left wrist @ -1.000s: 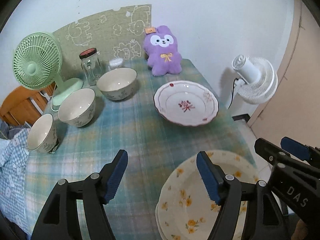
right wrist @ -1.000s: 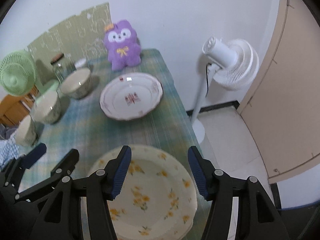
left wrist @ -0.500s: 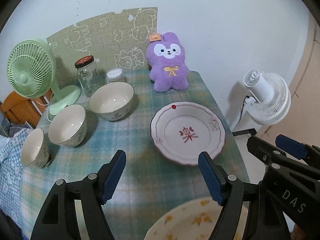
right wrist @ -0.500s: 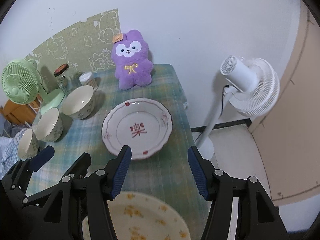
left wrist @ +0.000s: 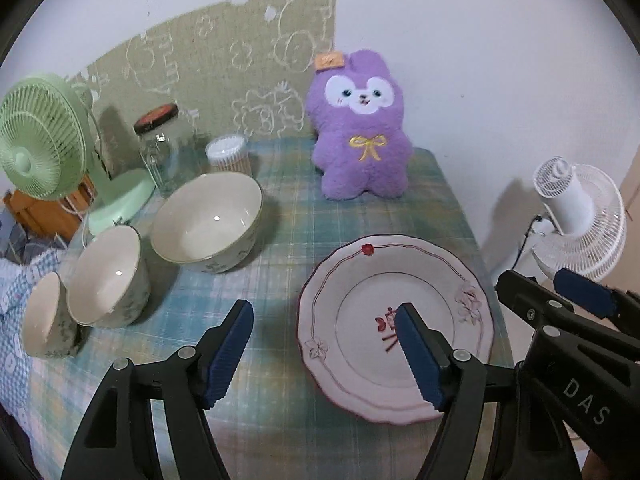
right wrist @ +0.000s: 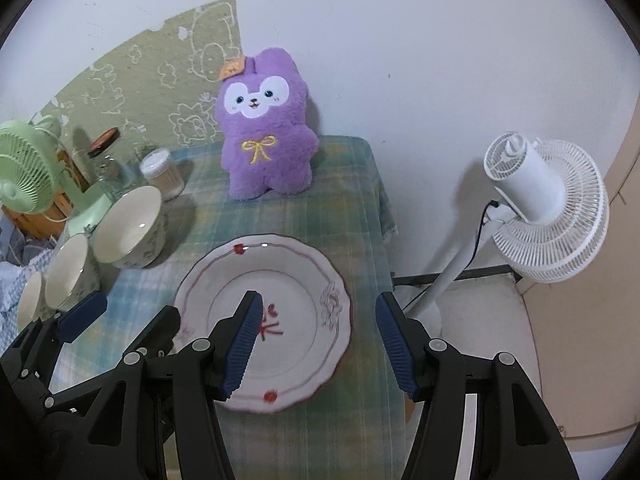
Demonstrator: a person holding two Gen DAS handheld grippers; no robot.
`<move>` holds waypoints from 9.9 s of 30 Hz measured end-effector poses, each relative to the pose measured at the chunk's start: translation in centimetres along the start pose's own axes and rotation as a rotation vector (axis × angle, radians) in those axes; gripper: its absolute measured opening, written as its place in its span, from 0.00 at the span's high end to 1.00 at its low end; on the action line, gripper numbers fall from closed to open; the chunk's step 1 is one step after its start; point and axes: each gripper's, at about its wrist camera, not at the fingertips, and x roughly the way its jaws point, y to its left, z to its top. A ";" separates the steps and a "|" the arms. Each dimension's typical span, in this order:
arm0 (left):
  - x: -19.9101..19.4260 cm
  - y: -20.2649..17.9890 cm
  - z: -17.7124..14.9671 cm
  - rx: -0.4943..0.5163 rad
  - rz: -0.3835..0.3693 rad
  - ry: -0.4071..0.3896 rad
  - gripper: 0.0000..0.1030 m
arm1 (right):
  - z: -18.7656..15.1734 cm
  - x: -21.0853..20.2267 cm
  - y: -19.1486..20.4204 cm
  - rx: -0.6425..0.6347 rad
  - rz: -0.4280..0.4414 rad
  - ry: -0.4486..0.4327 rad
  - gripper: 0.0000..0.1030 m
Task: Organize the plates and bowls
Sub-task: 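Grasp the rim of the red-rimmed plate with both grippers, then lift the red-rimmed plate with both grippers and carry it toward the plate stack, then lower the red-rimmed plate onto the flowered plate stack with both grippers, then open both grippers and withdraw them from the plate stack, then move both grippers to the large plain bowl and grip its rim, then lift the large bowl with both grippers and carry it toward the plate stack, then lower the large bowl onto the table beside the plates and open both grippers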
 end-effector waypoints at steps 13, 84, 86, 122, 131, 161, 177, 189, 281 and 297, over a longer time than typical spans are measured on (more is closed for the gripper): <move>6.3 0.0 0.0 -0.053 0.033 0.097 0.45 | 0.6 7.2 -0.8 0.028 -0.001 0.087 0.44; -7.9 2.4 -12.0 0.126 -0.060 0.096 0.55 | -15.1 -7.8 3.6 0.130 -0.186 0.146 0.57; -8.0 2.4 -12.8 0.139 -0.068 0.106 0.55 | -16.0 -7.9 3.5 0.139 -0.194 0.154 0.57; -7.8 2.0 -16.7 0.191 -0.129 0.152 0.55 | -20.7 -8.1 3.2 0.191 -0.251 0.213 0.52; -10.1 3.6 -16.2 0.167 -0.161 0.123 0.37 | -20.3 -10.5 4.0 0.175 -0.233 0.164 0.50; -16.4 18.8 -11.0 -0.076 0.002 -0.017 0.16 | -12.6 -14.6 17.9 -0.021 0.030 0.029 0.49; -11.8 30.0 -8.1 0.035 -0.037 -0.002 0.19 | -10.9 -11.1 30.7 0.050 -0.035 0.007 0.49; -6.5 36.1 -6.2 -0.041 -0.008 0.026 0.26 | -8.0 -5.1 37.7 -0.012 -0.002 0.014 0.49; -8.8 20.3 -18.6 0.009 -0.033 0.149 0.71 | -20.6 -7.9 23.5 -0.003 -0.014 0.157 0.74; -9.8 19.7 -19.2 -0.001 -0.007 0.156 0.42 | -20.8 -8.2 23.1 -0.080 0.012 0.155 0.62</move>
